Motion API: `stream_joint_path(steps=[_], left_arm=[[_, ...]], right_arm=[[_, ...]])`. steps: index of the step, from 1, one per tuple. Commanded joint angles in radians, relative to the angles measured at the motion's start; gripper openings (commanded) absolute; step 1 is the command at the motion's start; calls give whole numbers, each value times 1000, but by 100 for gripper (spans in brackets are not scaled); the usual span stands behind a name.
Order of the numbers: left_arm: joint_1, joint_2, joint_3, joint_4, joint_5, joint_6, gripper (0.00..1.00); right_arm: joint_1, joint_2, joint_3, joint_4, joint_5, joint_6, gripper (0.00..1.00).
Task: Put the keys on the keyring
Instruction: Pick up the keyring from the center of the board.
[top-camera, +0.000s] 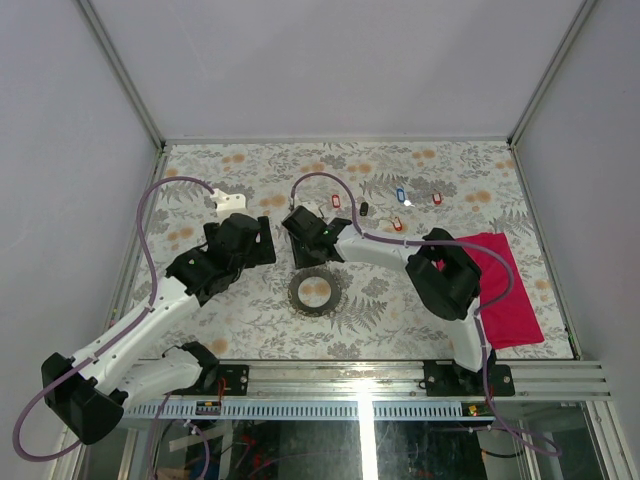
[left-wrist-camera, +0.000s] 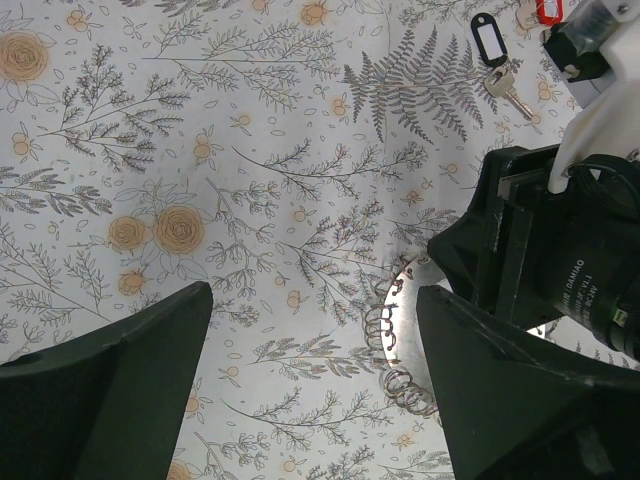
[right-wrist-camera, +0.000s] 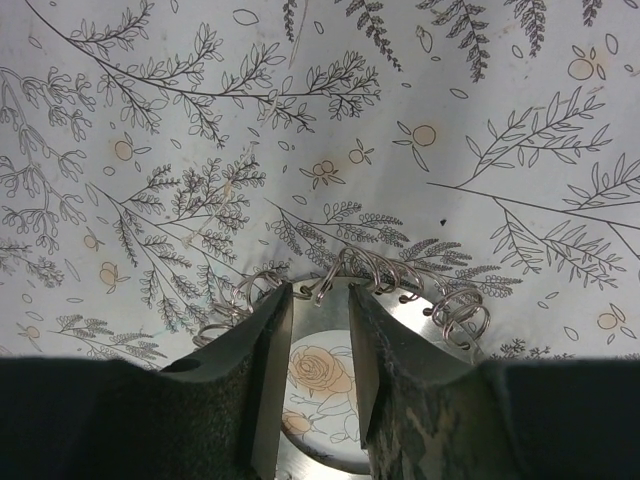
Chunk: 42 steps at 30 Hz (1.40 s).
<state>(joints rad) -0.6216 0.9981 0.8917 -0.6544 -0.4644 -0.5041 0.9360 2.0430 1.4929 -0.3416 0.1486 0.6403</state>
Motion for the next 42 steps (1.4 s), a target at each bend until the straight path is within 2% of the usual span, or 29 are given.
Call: stream_joint_path(steps=[1, 23, 30, 33, 39, 42], left_arm=[[1, -10, 9, -4, -31, -7, 85], [2, -4, 9, 4, -17, -4, 85], [2, -2, 9, 3, -13, -2, 85], [1, -1, 9, 4, -14, -2, 85], [2, -3, 9, 3, -19, -2, 85], [2, -13, 10, 5, -24, -4, 86]], right_arm=[[10, 31, 54, -8, 23, 13, 35], [9, 87, 85, -29, 23, 5, 27], [9, 96, 89, -30, 17, -1, 21], [10, 97, 89, -30, 15, -2, 18], [9, 60, 70, -17, 27, -26, 1], [9, 11, 39, 7, 41, -63, 0]])
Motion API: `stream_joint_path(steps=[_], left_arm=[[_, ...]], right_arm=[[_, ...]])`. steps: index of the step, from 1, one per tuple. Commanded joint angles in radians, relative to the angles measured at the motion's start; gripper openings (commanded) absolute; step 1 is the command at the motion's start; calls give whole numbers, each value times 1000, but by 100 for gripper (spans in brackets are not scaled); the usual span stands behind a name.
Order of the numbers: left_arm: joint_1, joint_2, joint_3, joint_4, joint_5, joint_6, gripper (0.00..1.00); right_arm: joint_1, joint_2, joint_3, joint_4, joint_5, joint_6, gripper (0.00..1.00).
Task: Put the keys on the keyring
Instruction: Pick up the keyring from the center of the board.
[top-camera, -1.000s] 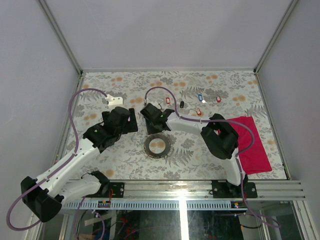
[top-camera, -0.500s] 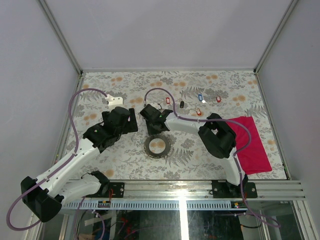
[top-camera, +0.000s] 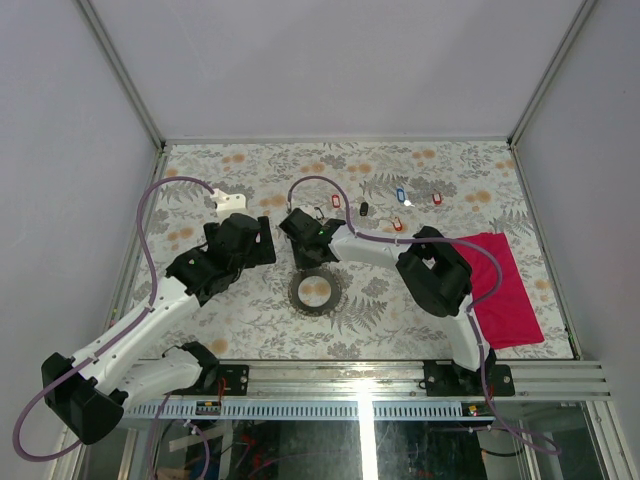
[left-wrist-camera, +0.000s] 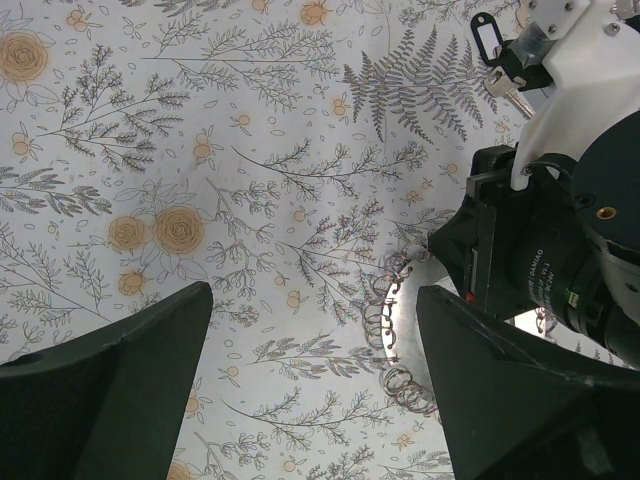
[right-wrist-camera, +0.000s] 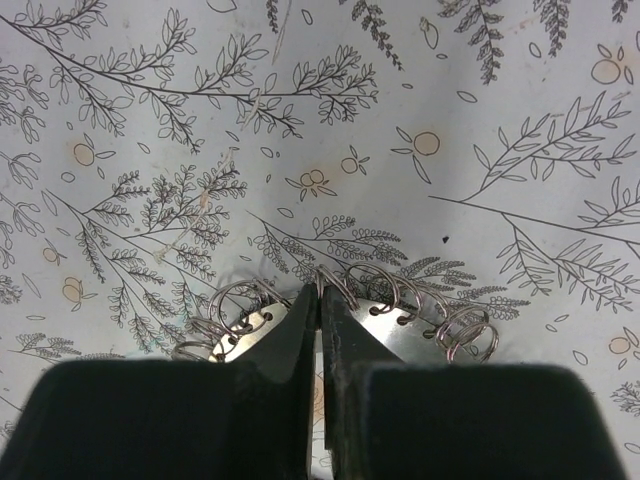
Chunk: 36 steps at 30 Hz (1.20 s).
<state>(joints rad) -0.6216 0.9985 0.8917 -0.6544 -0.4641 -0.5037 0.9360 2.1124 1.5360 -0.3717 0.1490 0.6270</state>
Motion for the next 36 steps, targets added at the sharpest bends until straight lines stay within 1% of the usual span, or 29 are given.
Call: stream_joint_path(steps=[1, 4, 8, 13, 20, 27, 29, 31, 34, 36], left_arm=[[2, -21, 10, 9, -26, -4, 86], [2, -67, 2, 35, -12, 2, 88], [2, -156, -16, 111, 26, 45, 94], [2, -236, 3, 171, 61, 100, 100], [2, -264, 70, 175, 160, 122, 100], [2, -311, 54, 280, 290, 191, 100], [2, -322, 55, 304, 342, 214, 99], [2, -331, 52, 329, 385, 234, 97], [2, -334, 47, 359, 439, 248, 94], [2, -323, 52, 364, 464, 252, 92]], right_arm=[[10, -81, -17, 47, 42, -63, 0], [10, -158, -61, 83, 38, -121, 0], [10, -254, -109, 102, 14, -216, 0], [9, -384, -182, 131, -45, -313, 0], [10, -602, -304, 210, -118, -424, 0], [9, -827, -463, 358, -266, -596, 0], [9, -881, -502, 386, -299, -638, 0], [10, -917, -515, 375, -330, -686, 0], [9, -934, -501, 295, -386, -781, 0], [9, -931, -479, 208, -446, -866, 0]])
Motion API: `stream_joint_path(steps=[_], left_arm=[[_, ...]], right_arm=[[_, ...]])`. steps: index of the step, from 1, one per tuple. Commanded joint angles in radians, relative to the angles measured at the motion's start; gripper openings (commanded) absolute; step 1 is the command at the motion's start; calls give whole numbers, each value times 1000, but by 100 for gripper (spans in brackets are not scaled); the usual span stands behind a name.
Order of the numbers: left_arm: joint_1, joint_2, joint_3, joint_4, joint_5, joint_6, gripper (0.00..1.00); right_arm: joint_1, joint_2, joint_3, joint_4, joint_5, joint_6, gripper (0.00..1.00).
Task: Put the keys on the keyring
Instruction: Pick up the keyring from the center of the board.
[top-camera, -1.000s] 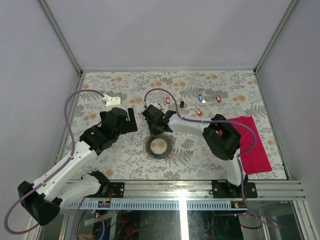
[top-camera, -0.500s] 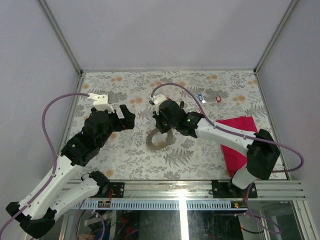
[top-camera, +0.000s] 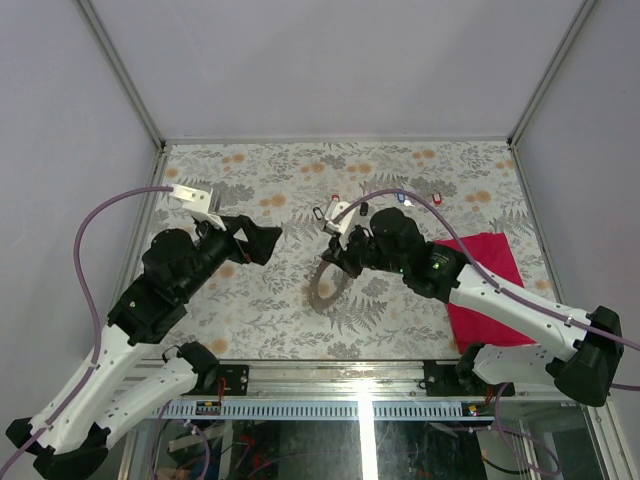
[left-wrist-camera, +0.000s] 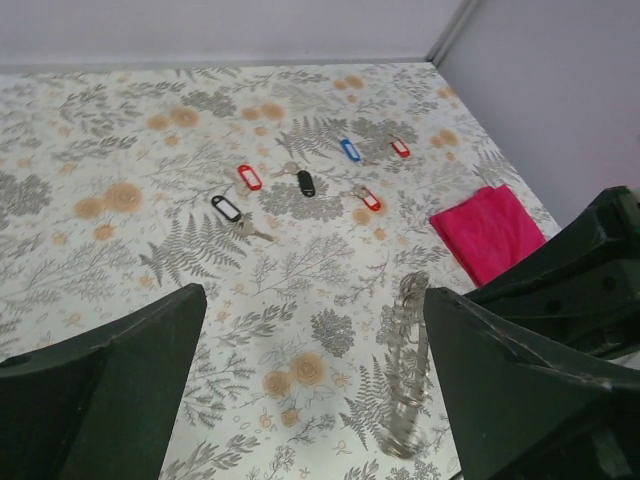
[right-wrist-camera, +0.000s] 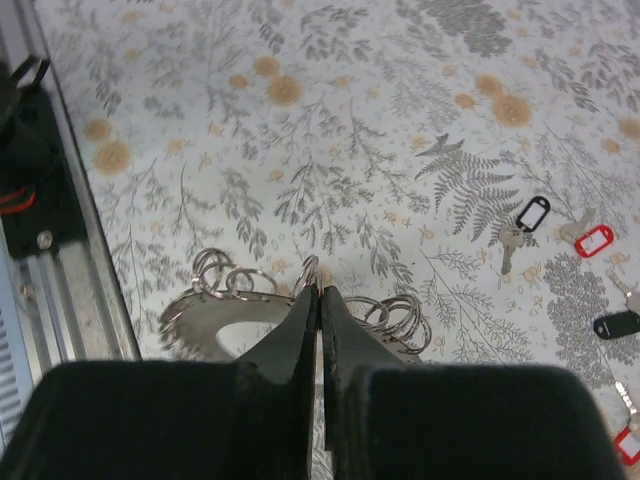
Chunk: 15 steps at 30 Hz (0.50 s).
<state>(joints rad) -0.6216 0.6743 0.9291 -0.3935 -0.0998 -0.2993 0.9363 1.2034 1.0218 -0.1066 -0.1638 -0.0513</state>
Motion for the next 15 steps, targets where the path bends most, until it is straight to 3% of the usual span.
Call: stream_joint_path(steps=[1, 4, 6, 7, 8, 10, 13, 15], left_arm=[[2, 11, 20, 100, 109, 48, 90], [2, 42, 41, 80, 123, 48, 85], [3, 53, 49, 70, 127, 43, 84], [2, 52, 48, 71, 129, 40, 84], [2, 52, 42, 80, 132, 35, 83], [2, 50, 33, 93, 137, 30, 83], [2, 52, 33, 97, 142, 28, 82], [2, 52, 25, 106, 140, 24, 82]], right_arm=[[9, -19, 46, -86, -151, -217, 0], [9, -22, 74, -157, -6, -249, 0], [9, -63, 30, -68, 196, -186, 0], [9, -83, 13, -29, 184, -183, 0], [15, -93, 21, -28, 79, -199, 0], [94, -73, 78, -99, -18, -254, 0], [119, -107, 8, -52, 300, -244, 0], [89, -164, -48, 24, 177, -245, 0]])
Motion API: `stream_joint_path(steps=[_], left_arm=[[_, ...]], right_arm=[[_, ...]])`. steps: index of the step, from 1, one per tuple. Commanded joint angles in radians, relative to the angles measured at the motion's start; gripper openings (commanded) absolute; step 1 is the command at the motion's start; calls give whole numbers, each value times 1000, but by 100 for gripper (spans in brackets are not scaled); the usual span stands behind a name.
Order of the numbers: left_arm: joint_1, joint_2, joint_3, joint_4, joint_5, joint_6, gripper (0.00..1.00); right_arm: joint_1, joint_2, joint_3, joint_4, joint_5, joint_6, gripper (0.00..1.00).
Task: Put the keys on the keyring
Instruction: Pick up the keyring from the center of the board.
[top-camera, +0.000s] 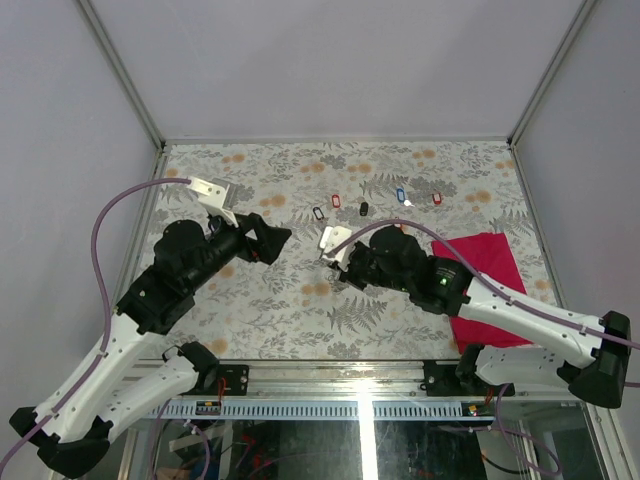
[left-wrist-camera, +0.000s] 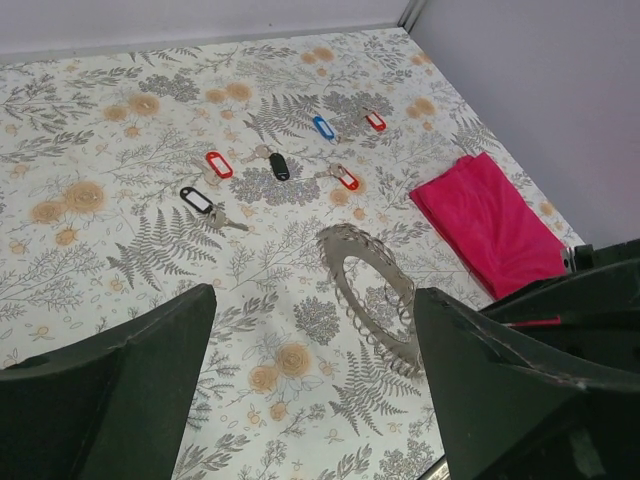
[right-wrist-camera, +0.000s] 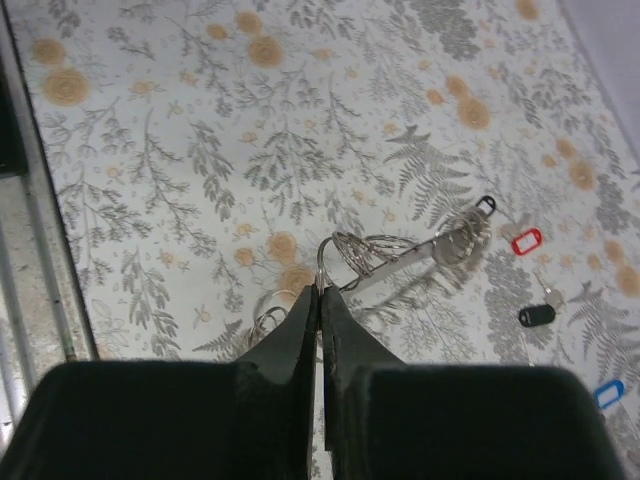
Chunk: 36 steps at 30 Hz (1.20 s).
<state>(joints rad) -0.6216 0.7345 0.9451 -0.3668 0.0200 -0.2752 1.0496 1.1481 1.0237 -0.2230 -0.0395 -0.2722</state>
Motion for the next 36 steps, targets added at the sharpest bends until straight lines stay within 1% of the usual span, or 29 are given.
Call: stream_joint_path(steps=[1, 2, 3, 5, 7, 12, 13, 15, 16, 19, 20, 23, 26, 29, 31, 33, 36], left_arm=[[2, -8, 2, 86, 22, -3, 82], [2, -4, -3, 92, 26, -5, 81], [2, 0, -5, 96, 33, -5, 81], [2, 11, -5, 102, 57, -4, 79], [1, 17, -5, 109, 75, -4, 78], [2, 20, -19, 137, 131, 6, 77], [2, 21, -19, 138, 143, 9, 77], [2, 26, -17, 138, 166, 15, 76], [2, 26, -17, 138, 176, 18, 76], [2, 22, -31, 159, 225, 28, 76], [3, 21, -35, 170, 245, 33, 76], [2, 21, -32, 185, 282, 38, 79], [2, 7, -32, 216, 303, 49, 82], [2, -19, -40, 261, 323, 69, 83], [2, -22, -8, 246, 340, 94, 83], [2, -23, 16, 235, 382, 117, 81], [2, -34, 30, 266, 458, 120, 72]], right_arm=[[-15, -108, -33, 132, -27, -19, 0], [0, -93, -9, 106, -21, -16, 0], [4, -76, 11, 68, 32, -12, 0], [1, -92, -28, 102, 94, -25, 0], [2, -131, -72, 169, 56, -8, 0], [1, -131, -83, 185, 32, 23, 0], [1, -133, -88, 201, 33, 40, 0], [1, -130, -86, 227, 91, 109, 0], [1, -119, -69, 212, 77, 118, 0], [2, -85, -35, 196, -83, 116, 0], [2, -82, -38, 203, -97, 115, 0], [1, -106, -64, 246, -61, 123, 0], [1, -136, -64, 269, -57, 143, 0], [2, -151, -43, 267, -59, 179, 0], [0, -159, -28, 270, -71, 213, 0], [-3, -166, -19, 284, -91, 250, 0], [-21, -176, -21, 328, -141, 310, 0]])
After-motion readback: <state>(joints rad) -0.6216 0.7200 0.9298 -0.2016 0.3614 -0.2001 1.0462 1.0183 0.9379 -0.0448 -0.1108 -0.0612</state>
